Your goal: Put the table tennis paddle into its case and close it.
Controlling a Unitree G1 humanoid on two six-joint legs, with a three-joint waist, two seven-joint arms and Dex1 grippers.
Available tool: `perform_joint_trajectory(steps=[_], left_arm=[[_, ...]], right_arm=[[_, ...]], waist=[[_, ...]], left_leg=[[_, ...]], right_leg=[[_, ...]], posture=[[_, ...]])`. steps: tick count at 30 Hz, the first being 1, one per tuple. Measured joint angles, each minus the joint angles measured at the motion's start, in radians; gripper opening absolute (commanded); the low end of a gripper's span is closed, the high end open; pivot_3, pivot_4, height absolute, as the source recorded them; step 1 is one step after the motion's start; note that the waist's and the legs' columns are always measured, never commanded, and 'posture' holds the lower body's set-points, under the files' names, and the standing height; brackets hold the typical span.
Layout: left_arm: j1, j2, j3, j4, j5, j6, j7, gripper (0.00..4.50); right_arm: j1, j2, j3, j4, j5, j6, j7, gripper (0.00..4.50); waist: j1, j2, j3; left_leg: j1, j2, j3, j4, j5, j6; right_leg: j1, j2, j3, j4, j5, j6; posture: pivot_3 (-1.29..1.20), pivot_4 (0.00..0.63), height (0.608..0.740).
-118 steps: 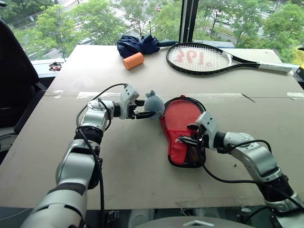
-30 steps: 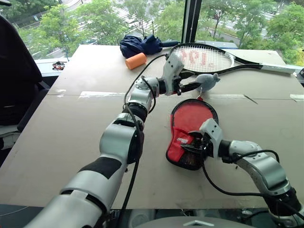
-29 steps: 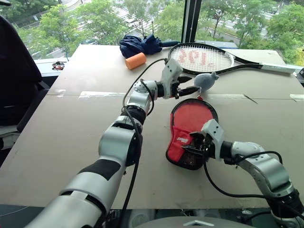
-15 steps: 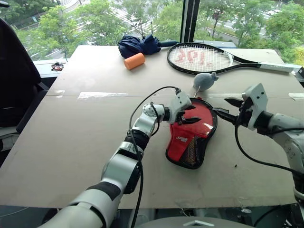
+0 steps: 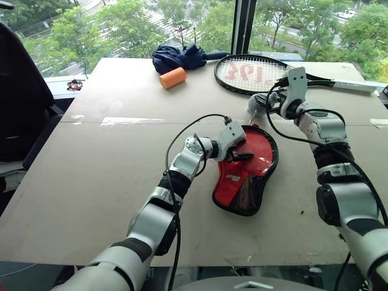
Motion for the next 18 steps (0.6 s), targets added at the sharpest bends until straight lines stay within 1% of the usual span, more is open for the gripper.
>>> perform_joint_trajectory(steps=[3,7,10,12,15,17,18], left_arm=[[0.024,0.001,-0.002,-0.03,-0.007,0.009,0.014,3.17],[0.033,0.001,-0.008,-0.053,-0.012,0.026,0.023,3.17],[0.036,0.001,-0.01,-0.062,-0.016,0.034,0.032,3.17],[0.041,0.001,-0.01,-0.071,-0.017,0.039,0.038,3.17],[0.043,0.002,-0.01,-0.078,-0.017,0.045,0.045,3.17],[0.047,0.005,-0.01,-0.084,-0.017,0.049,0.053,3.17],[0.048,0.005,-0.01,-0.087,-0.017,0.05,0.055,3.17]], right_arm=[[-0.068,0.006,-0.034,0.198,-0.008,-0.099,-0.007,4.46],[-0.113,0.026,-0.091,0.356,-0.006,-0.141,-0.03,4.46],[-0.126,0.03,-0.131,0.408,0.004,-0.155,-0.031,4.46],[-0.136,0.038,-0.162,0.43,0.017,-0.156,-0.007,4.46],[-0.147,0.057,-0.181,0.437,0.023,-0.137,0.027,3.75],[-0.15,0.068,-0.179,0.446,0.015,-0.127,0.042,2.83],[-0.15,0.068,-0.179,0.449,0.013,-0.123,0.043,2.2]], waist=[[-0.005,0.001,0.0],[-0.008,0.002,-0.001],[-0.007,0.003,0.0],[-0.01,0.003,0.0],[-0.016,0.003,0.0],[-0.018,0.003,0.0],[-0.018,0.003,0.0]], left_leg=[[0.0,0.0,0.002,0.0,0.0,0.0],[0.0,0.0,0.002,0.0,0.0,0.0],[0.0,0.0,0.002,0.0,0.0,0.0],[0.001,0.0,0.003,0.0,0.0,0.0],[0.0,0.0,0.002,0.0,0.0,0.0],[0.0,0.0,0.002,0.0,0.0,0.0],[0.0,0.0,0.002,0.0,0.0,0.0]], right_leg=[[0.0,0.0,0.001,0.0,0.0,0.0],[0.0,0.0,0.002,0.0,0.0,0.0],[0.0,0.0,0.002,0.0,0.0,0.0],[0.0,0.0,0.003,0.0,0.0,0.0],[0.0,0.0,0.003,0.0,0.0,0.0],[0.0,-0.001,0.003,0.0,0.001,0.0],[0.0,-0.001,0.003,0.0,0.001,0.0]], posture=[[0.0,0.15,0.74],[0.0,0.15,0.74],[0.0,0.15,0.74],[0.0,0.15,0.74],[0.0,0.15,0.74],[0.0,0.15,0.74],[0.0,0.15,0.74]])
